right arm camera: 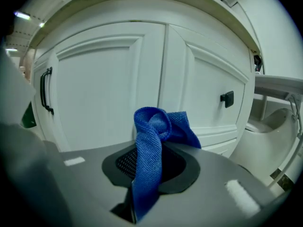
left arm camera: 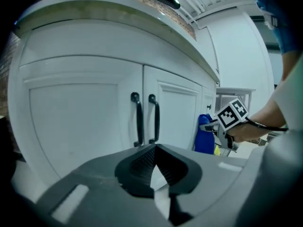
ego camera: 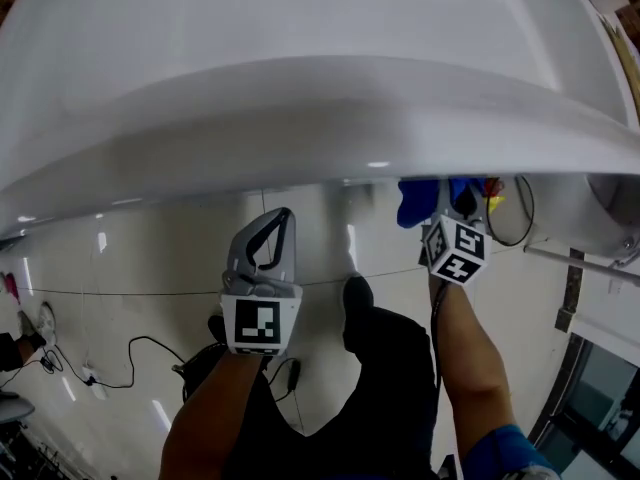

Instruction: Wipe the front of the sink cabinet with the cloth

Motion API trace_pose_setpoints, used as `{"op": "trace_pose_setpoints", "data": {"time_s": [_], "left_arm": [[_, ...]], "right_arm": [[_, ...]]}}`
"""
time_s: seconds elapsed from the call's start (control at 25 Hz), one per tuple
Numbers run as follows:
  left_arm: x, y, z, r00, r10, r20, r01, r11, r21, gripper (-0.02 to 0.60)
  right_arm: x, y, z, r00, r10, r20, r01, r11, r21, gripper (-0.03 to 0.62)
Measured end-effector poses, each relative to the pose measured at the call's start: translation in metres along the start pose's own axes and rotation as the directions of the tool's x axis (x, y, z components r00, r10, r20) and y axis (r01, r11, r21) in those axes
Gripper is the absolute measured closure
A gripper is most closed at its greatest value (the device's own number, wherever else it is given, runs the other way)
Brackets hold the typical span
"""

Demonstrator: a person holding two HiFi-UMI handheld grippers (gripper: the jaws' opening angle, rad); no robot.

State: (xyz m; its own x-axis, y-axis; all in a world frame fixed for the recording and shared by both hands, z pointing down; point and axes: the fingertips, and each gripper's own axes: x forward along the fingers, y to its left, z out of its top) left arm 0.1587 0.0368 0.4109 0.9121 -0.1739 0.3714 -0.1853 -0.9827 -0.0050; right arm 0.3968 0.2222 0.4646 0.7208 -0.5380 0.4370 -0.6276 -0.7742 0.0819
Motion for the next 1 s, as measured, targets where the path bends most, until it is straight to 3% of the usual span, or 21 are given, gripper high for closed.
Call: {"op": "trace_pose_setpoints", "data": {"time_s": [0.16, 0.36, 0.64, 0.72, 0.88, 1.0], "left_arm": [[-0.019, 0.029, -0.02, 0.998, 0.064, 0.018, -0.063, 0.998, -0.029, 0.578], [-0.036, 0.076, -0.047, 0.987, 0.152, 0.052, -0.148, 0.986, -0.08, 0.578], [-0.043, 0.125, -0.069, 0.956, 0.271, 0.115, -0.254, 0.956, -0.145, 0.578], [-0.041, 0.134, -0.072, 0.955, 0.265, 0.134, -0.247, 0.96, -0.135, 0.578], [-0.05, 0.156, -0.064, 0.959, 0.216, 0.186, -0.218, 0.976, -0.011, 0.578], [-0.06, 0.168, -0.069, 0.953, 0.235, 0.192, -0.233, 0.972, -0.035, 0.578]], "right_arm": [[-0.007, 0.044, -0.009, 0.998, 0.066, 0.012, -0.066, 0.998, 0.002, 0.507], [-0.013, 0.134, -0.003, 0.966, 0.252, 0.054, -0.247, 0.965, -0.089, 0.507], [-0.032, 0.239, 0.009, 0.844, 0.525, 0.106, -0.509, 0.848, -0.147, 0.508], [-0.034, 0.264, 0.009, 0.812, 0.569, 0.128, -0.549, 0.82, -0.16, 0.508], [-0.044, 0.314, 0.009, 0.76, 0.625, 0.18, -0.583, 0.777, -0.236, 0.508], [-0.051, 0.341, 0.022, 0.716, 0.661, 0.224, -0.61, 0.749, -0.259, 0.508]]}}
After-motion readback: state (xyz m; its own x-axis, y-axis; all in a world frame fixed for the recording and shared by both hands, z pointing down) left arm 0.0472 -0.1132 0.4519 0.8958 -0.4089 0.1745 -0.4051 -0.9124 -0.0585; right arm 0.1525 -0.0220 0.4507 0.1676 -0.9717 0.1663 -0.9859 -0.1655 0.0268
